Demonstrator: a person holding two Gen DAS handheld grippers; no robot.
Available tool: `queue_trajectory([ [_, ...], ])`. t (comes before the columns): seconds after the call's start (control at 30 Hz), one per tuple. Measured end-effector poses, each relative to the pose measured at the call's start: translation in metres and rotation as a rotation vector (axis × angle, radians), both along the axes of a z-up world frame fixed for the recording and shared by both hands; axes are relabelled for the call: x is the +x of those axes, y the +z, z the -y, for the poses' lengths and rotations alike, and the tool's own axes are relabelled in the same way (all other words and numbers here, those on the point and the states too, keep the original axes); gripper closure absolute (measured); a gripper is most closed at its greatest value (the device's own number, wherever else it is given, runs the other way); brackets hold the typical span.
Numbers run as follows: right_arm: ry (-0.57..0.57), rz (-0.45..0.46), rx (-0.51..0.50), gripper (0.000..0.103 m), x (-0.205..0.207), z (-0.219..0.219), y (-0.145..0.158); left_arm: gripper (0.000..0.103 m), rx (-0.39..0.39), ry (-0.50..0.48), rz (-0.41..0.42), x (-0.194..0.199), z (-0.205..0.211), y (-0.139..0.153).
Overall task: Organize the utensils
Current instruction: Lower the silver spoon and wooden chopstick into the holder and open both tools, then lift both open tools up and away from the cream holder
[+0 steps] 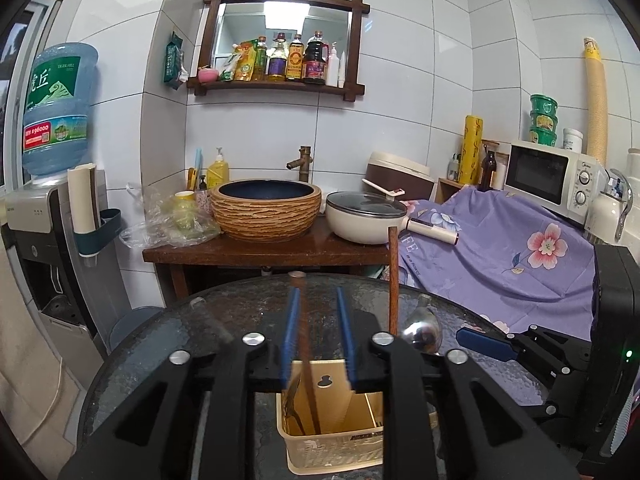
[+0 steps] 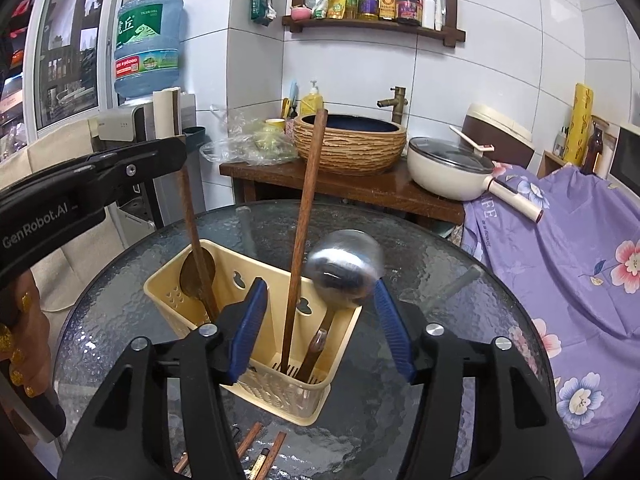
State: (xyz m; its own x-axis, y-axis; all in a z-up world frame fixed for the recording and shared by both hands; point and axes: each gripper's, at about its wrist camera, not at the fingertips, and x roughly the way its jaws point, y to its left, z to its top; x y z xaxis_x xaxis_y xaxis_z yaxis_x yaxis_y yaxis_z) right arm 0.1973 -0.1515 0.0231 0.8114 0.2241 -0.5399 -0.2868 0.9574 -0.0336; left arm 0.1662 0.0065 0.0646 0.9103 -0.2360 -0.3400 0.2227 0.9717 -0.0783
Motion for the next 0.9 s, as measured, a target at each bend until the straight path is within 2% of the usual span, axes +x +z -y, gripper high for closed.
queue_trajectory([
  [0.1, 0.003, 0.016, -0.001, 0.041, -0.006, 0.001, 0.003, 0.073, -0.009, 0.0, 0.012, -0.007, -0.004, 0.003],
  [0.3, 0.003, 0.045, 0.025, 0.04, -0.033, 0.009, 0.011, 0.051, -0.031, 0.013, 0.033, -0.031, -0.015, 0.007],
  [0.37, 0.008, 0.043, 0.037, 0.04, -0.047, 0.012, 0.01, 0.042, -0.039, 0.025, 0.027, -0.041, -0.02, 0.004],
  [0.47, 0.016, 0.019, 0.04, 0.04, -0.065, 0.014, 0.003, 0.035, -0.044, 0.038, -0.024, -0.055, -0.027, -0.008],
  [0.57, 0.013, -0.025, 0.054, 0.04, -0.08, 0.016, -0.012, 0.032, -0.028, 0.035, -0.09, -0.063, -0.026, -0.024],
  [0.7, 0.008, -0.072, 0.029, 0.04, -0.093, 0.014, -0.036, 0.032, 0.035, 0.035, -0.159, -0.075, -0.02, -0.054],
  [0.8, 0.01, -0.137, 0.023, 0.043, -0.098, 0.015, -0.059, 0.032, 0.05, 0.016, -0.223, -0.079, -0.019, -0.075],
  [0.9, 0.01, -0.212, 0.034, 0.05, -0.099, 0.017, -0.082, 0.041, 0.07, -0.001, -0.301, -0.082, -0.02, -0.102],
])
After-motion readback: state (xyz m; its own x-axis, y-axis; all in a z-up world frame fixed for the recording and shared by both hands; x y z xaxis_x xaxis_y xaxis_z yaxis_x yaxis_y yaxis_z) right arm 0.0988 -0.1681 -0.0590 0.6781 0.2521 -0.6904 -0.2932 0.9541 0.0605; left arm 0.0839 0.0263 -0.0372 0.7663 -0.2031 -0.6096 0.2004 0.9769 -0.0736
